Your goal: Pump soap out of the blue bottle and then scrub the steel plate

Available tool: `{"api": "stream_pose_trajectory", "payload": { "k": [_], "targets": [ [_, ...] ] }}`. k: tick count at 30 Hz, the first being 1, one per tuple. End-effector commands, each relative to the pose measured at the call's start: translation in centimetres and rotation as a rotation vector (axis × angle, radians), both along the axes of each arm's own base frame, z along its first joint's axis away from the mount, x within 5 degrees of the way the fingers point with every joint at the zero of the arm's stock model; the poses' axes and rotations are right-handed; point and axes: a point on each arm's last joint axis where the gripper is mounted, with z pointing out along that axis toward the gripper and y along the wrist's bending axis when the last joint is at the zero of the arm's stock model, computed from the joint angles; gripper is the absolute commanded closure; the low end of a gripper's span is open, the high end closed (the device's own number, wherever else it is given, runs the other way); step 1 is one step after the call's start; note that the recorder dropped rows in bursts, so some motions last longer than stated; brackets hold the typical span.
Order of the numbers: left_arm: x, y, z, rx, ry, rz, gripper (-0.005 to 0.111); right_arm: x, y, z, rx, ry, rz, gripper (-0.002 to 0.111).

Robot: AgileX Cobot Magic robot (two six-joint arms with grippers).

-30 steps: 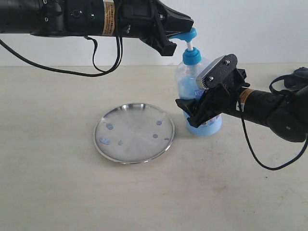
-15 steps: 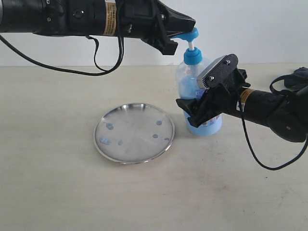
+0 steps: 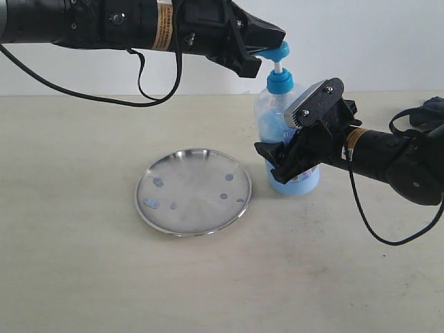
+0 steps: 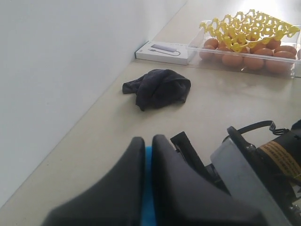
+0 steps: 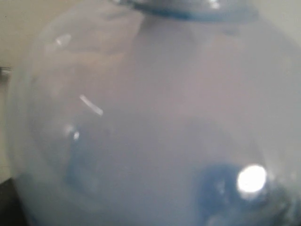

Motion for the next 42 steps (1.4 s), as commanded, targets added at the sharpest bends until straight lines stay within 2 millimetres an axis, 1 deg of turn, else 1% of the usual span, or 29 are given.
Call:
{"api": "stream_pose_trajectory", "payload": {
  "k": [1, 8, 10, 12, 15, 20, 29, 32, 37, 42],
  "targets": [
    [-0.5, -0.7, -4.1, 0.147, 0.031, -0.076, 0.102, -0.5, 0.1, -1.3, -0.086, 0.076, 0.023, 0.108],
    [-0.4, -0.7, -4.2, 0.141, 0.055, -0.058, 0.102, -0.5, 0.1, -1.3, -0.085, 0.074, 0.023, 0.108],
    [-0.2, -0.7, -3.7, 0.12, 0.038, -0.038, 0.102, -0.5, 0.1, -1.3, -0.085, 0.074, 0.023, 0.108],
    [0.0, -0.9, -2.6, 0.081, -0.005, -0.03, 0.102, -0.5, 0.1, -1.3, -0.084, 0.073, 0.024, 0.108],
    [0.2, -0.9, -0.3, 0.021, -0.071, -0.013, 0.102, -0.5, 0.1, -1.3, -0.084, 0.073, 0.024, 0.108],
    [0.2, -0.3, 3.3, -0.078, -0.13, 0.084, 0.102, -0.4, 0.0, -1.3, -0.066, 0.078, -0.001, 0.108],
    [-0.7, 1.0, 7.3, -0.122, -0.195, 0.173, 0.102, 0.0, -0.7, -1.1, 0.055, 0.111, -0.145, 0.108],
    [-1.4, 1.8, 7.9, -0.138, -0.181, 0.217, 0.102, 0.1, -0.9, -1.0, 0.073, 0.114, -0.176, 0.108],
    [-3.5, 3.4, 8.1, -0.102, -0.188, 0.255, 0.102, 0.2, -0.9, -1.0, 0.085, 0.108, -0.185, 0.108],
    [-6.0, 6.5, 8.4, -0.028, -0.243, 0.403, 0.102, 0.3, -1.0, -0.8, 0.15, 0.109, -0.225, 0.108]
  ]
}}
